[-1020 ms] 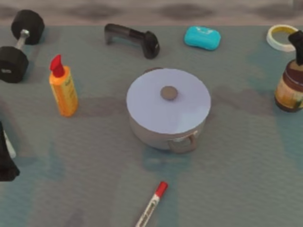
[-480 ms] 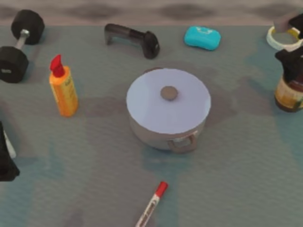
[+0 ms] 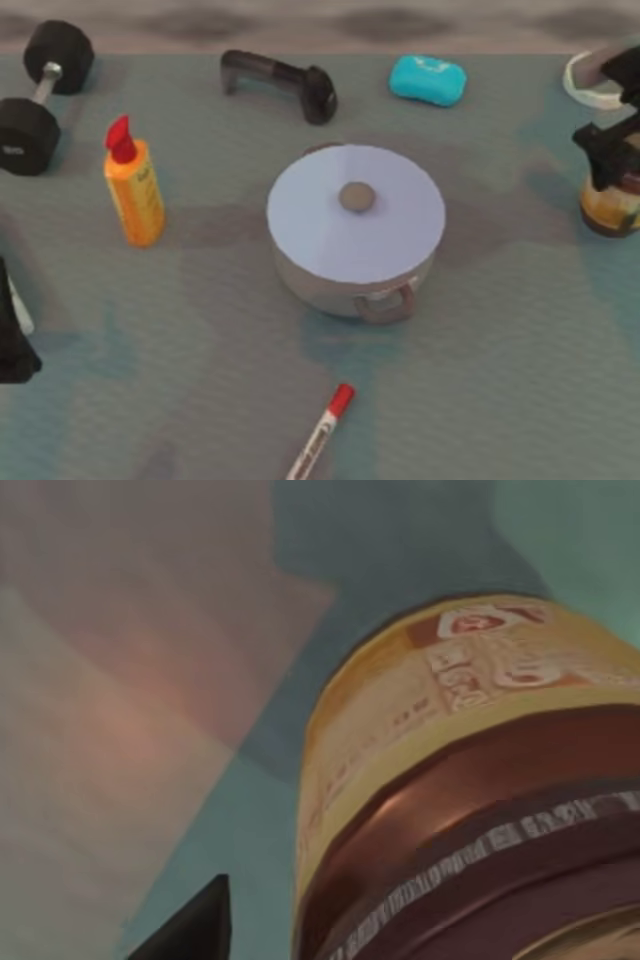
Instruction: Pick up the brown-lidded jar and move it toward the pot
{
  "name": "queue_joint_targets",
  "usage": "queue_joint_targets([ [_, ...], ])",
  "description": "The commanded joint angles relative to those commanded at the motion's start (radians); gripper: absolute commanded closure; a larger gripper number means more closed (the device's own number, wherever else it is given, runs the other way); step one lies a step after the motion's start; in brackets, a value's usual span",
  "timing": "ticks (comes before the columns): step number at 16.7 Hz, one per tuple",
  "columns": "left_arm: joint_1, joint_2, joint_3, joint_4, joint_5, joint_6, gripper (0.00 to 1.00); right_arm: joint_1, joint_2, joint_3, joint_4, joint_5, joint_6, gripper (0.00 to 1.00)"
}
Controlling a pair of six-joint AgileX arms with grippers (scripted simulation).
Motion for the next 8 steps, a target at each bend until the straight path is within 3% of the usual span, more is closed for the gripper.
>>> queue_joint_targets([
  [7, 0.0, 0.0, 0.0, 0.0, 0.0, 0.0, 0.0, 0.0, 0.006, -0.071, 0.074, 0.0, 0.0, 0.0],
  [8, 0.0, 0.0, 0.0, 0.0, 0.0, 0.0, 0.0, 0.0, 0.006, -0.071, 0.074, 0.0, 0.0, 0.08],
])
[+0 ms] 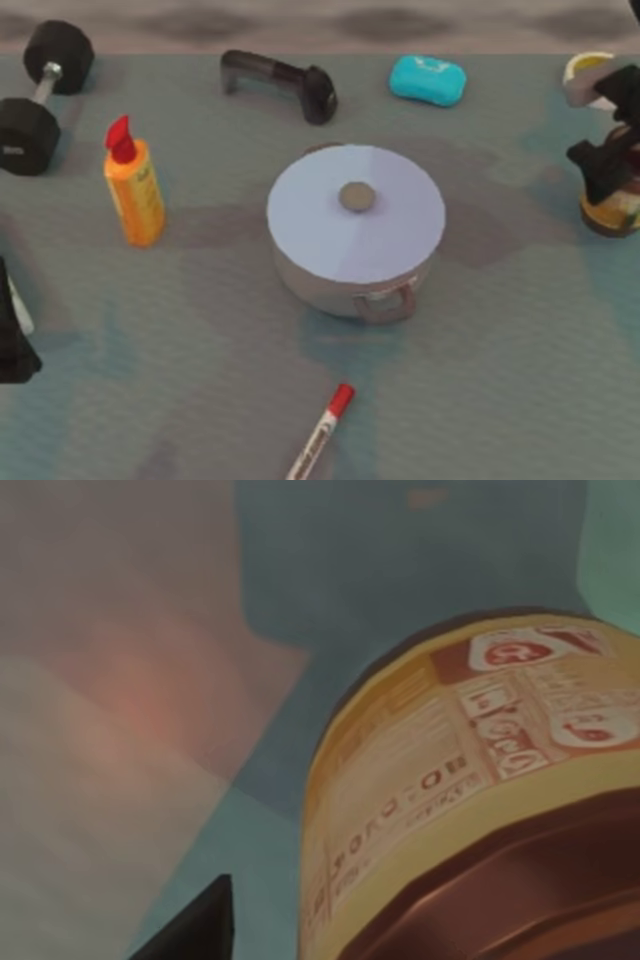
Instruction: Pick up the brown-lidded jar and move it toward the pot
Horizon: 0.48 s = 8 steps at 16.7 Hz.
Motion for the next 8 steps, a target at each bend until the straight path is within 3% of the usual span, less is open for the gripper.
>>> queue_joint_targets([
  [8, 0.0, 0.0, 0.0, 0.0, 0.0, 0.0, 0.0, 0.0, 0.0, 0.0, 0.0, 0.0, 0.0, 0.68],
])
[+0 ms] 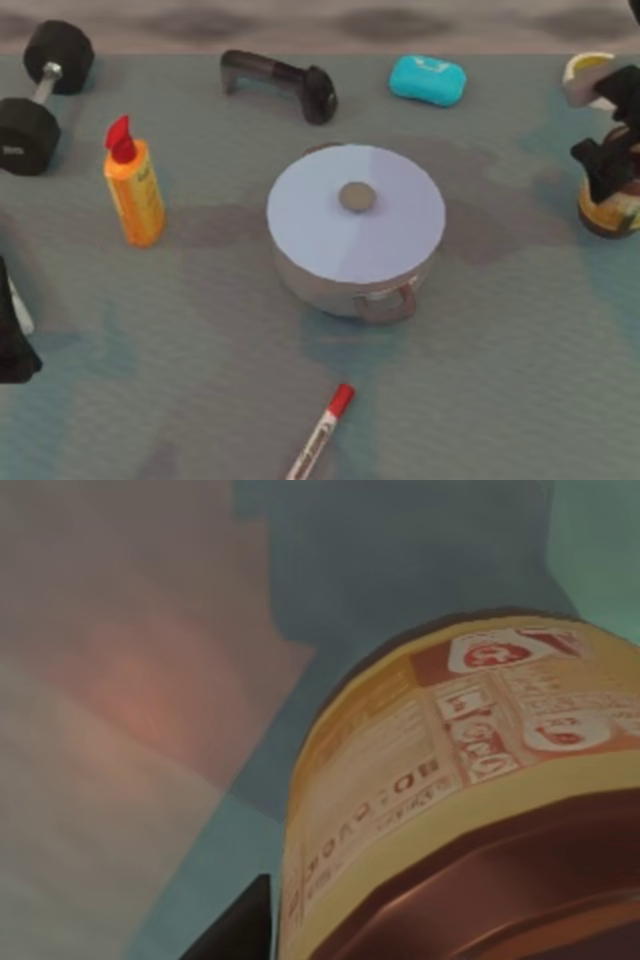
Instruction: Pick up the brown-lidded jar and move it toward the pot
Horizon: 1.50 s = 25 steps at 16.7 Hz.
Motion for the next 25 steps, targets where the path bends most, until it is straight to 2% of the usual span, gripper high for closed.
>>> queue_joint_targets([
  [4, 0.0, 0.0, 0.0, 0.0, 0.0, 0.0, 0.0, 0.0, 0.0, 0.0, 0.0, 0.0, 0.0, 0.98],
  [5, 0.0, 0.0, 0.0, 0.0, 0.0, 0.0, 0.0, 0.0, 0.0, 0.0, 0.0, 0.0, 0.0, 1.0],
  [15, 0.0, 0.0, 0.0, 0.0, 0.0, 0.0, 0.0, -0.001, -0.018, -0.015, -0.003, 0.0, 0.002, 1.0],
  [25, 0.0, 0.0, 0.0, 0.0, 0.0, 0.0, 0.0, 0.016, -0.463, -0.356, -0.1, -0.004, 0.005, 1.0],
])
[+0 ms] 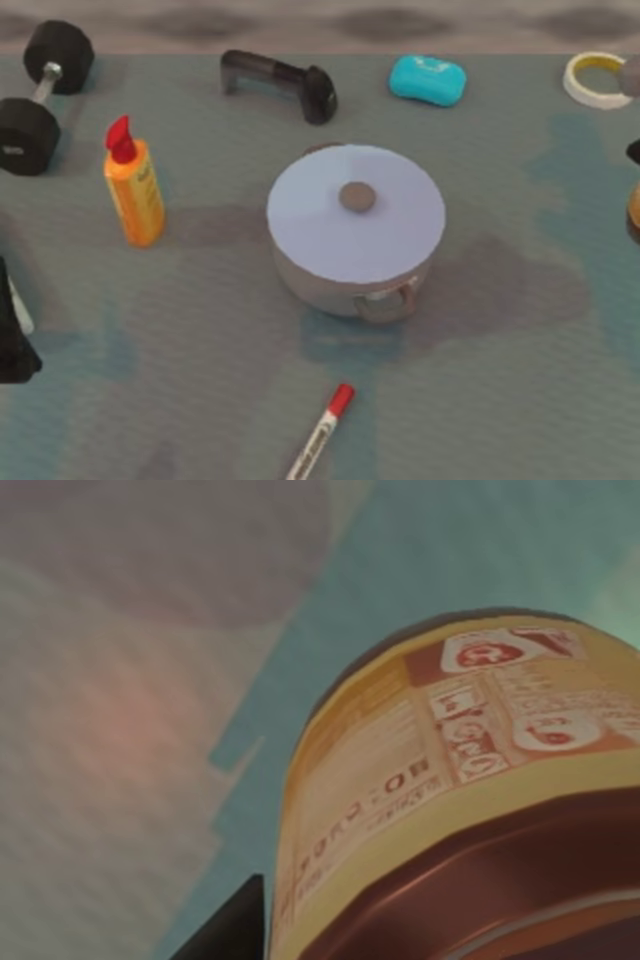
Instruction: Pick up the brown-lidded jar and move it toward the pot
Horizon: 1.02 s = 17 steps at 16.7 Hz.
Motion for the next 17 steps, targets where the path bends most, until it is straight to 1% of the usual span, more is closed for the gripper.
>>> queue_joint_targets([
  [6, 0.0, 0.0, 0.0, 0.0, 0.0, 0.0, 0.0, -0.004, -0.014, -0.013, -0.005, 0.0, 0.004, 1.0],
  [9, 0.0, 0.0, 0.0, 0.0, 0.0, 0.0, 0.0, 0.019, 0.015, 0.012, -0.003, -0.001, 0.069, 1.0],
  [12, 0.0, 0.0, 0.0, 0.0, 0.0, 0.0, 0.0, 0.065, 0.071, 0.059, 0.003, -0.001, 0.222, 1.0],
  [17, 0.0, 0.0, 0.0, 0.0, 0.0, 0.0, 0.0, 0.165, 0.181, 0.143, 0.019, 0.0, 0.576, 1.0],
])
